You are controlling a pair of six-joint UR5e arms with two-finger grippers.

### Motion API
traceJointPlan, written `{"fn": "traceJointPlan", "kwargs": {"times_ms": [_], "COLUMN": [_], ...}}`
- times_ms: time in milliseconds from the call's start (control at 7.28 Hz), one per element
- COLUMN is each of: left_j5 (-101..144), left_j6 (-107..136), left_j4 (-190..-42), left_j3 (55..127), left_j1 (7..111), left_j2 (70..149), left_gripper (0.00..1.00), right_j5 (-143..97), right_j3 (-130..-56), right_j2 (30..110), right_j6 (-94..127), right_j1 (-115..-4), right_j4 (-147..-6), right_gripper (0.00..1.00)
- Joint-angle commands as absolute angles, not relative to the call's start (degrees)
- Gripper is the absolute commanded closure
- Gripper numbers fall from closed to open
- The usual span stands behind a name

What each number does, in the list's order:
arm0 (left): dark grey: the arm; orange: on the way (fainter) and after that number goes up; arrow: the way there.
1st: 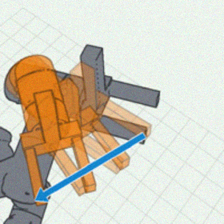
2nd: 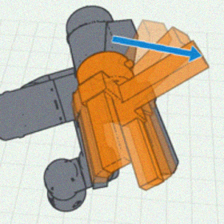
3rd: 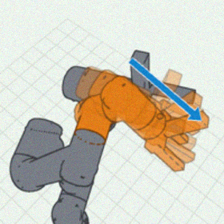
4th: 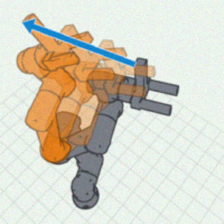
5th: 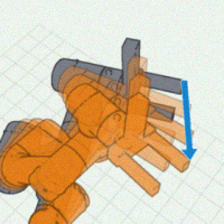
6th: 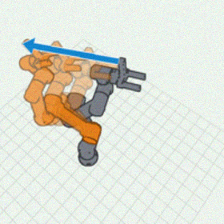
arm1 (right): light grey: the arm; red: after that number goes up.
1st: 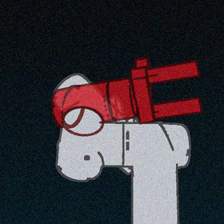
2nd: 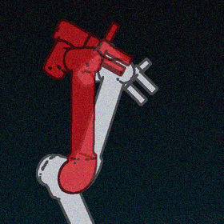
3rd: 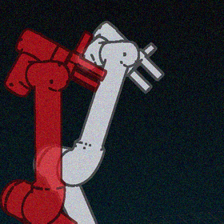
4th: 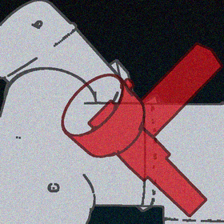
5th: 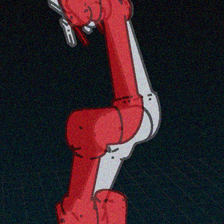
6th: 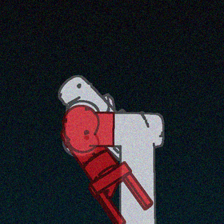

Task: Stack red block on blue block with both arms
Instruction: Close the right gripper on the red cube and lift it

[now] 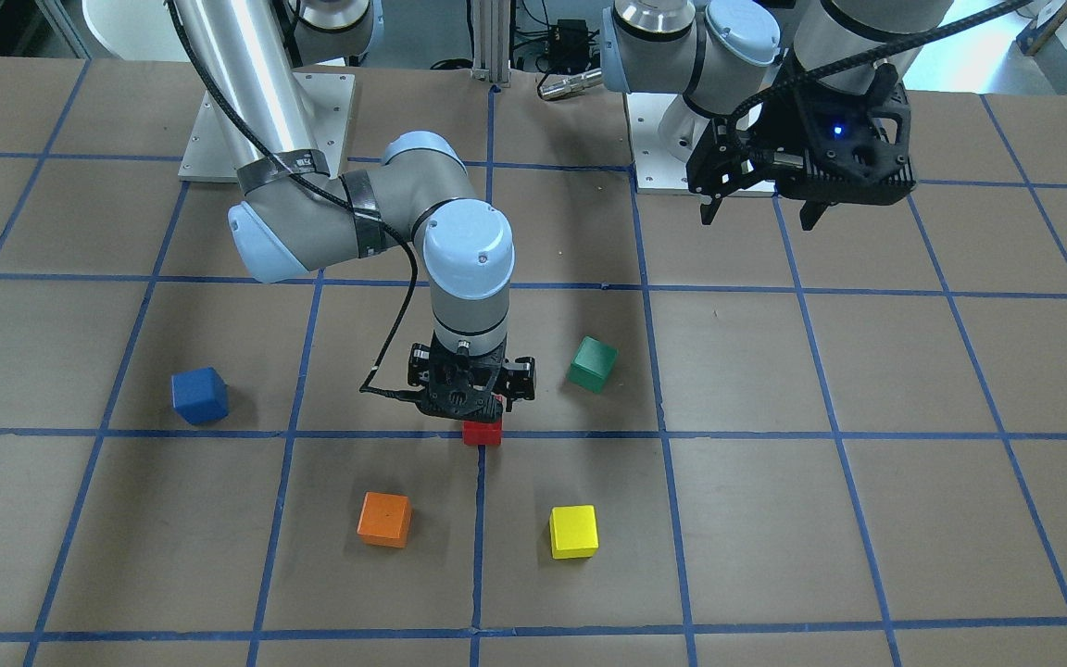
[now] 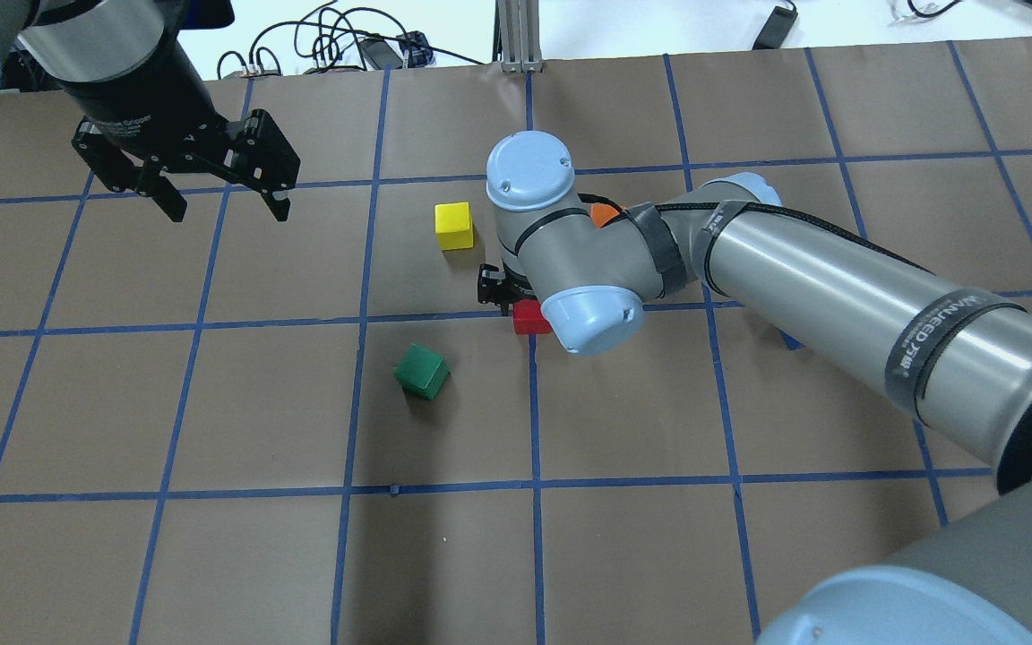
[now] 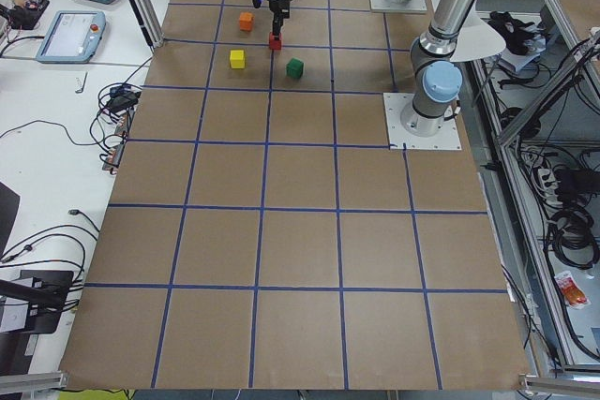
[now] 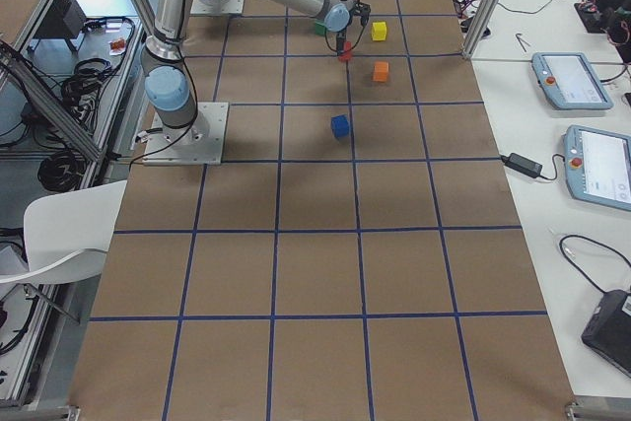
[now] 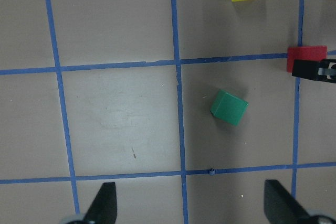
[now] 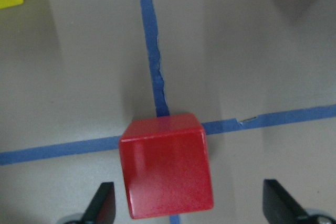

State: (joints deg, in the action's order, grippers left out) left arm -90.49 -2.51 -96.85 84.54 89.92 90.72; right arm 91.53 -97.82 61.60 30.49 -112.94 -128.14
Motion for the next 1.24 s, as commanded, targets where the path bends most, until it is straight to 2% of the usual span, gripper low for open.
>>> {"fn": "traceJointPlan", "kwargs": {"times_ms": [0, 275, 412, 550, 687, 824, 1099], "left_j5": [-90.6, -90.6, -90.5, -90.6, -90.9, -90.8, -90.8], "left_j6": [-2.5, -2.5, -2.5, -2.5, -2.5, -2.5, -2.5], "left_j4": [-96.8, -96.9, -96.8, -96.8, -96.8, -96.7, -96.7], "left_j3": [84.6, 84.5, 84.6, 84.6, 84.4, 84.5, 84.6], "left_j1": [89.9, 90.0, 90.0, 90.0, 90.0, 90.0, 90.0], "left_j2": [90.8, 91.1, 91.1, 91.0, 91.1, 91.1, 91.0], "left_gripper": [0.0, 0.0, 0.0, 0.0, 0.0, 0.0, 0.0], "right_j5": [91.3, 89.9, 89.8, 89.8, 89.7, 88.7, 89.2], "right_j3": [-97.8, -97.9, -97.9, -98.0, -97.9, -97.8, -97.6], "right_j2": [61.1, 60.6, 60.6, 60.6, 60.8, 61.1, 63.5], "right_j6": [30.5, 30.4, 30.5, 30.5, 30.7, 30.8, 30.2], "right_j1": [-113.4, -113.4, -113.4, -113.4, -113.4, -113.4, -112.6], "right_j4": [-128.8, -129.6, -129.5, -129.1, -128.9, -128.5, -125.4], "right_gripper": [0.04, 0.06, 0.28, 0.58, 0.92, 1.0, 1.0]}}
